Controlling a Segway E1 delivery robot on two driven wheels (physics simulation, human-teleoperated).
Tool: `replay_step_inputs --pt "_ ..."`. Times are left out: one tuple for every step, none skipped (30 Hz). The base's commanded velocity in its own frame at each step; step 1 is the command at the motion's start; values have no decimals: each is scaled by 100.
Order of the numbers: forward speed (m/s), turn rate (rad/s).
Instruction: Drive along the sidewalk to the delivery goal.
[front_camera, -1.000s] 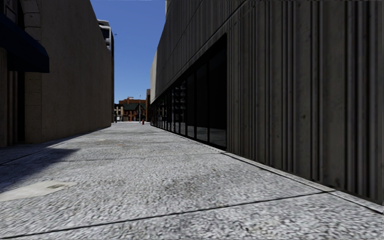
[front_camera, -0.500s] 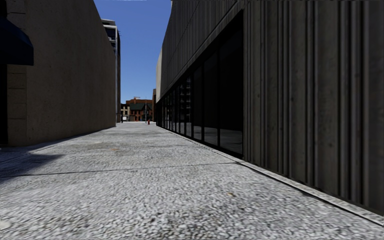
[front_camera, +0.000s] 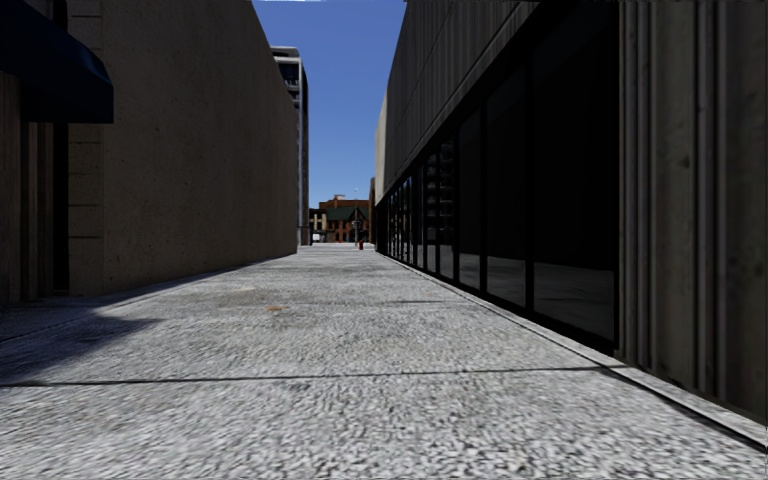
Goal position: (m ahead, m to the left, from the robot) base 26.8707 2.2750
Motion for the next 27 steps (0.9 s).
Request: replay_step_inputs --pt "200 46" --pt "200 46" --pt "200 34" --pt "200 21" --pt "200 7" --pt "200 7" --pt "200 0" --pt "200 0" --pt "200 0" --pt "200 0" --pt "200 0" --pt "200 0" --pt "200 0" --pt "200 0" --pt "200 0" --pt "200 0" --pt "200 0" --pt "200 0" --pt "200 0" --pt "200 0" --pt "200 0" --pt "200 0" --pt "200 0" --pt "200 0" --pt "200 0" --pt "200 0" --pt "200 0"
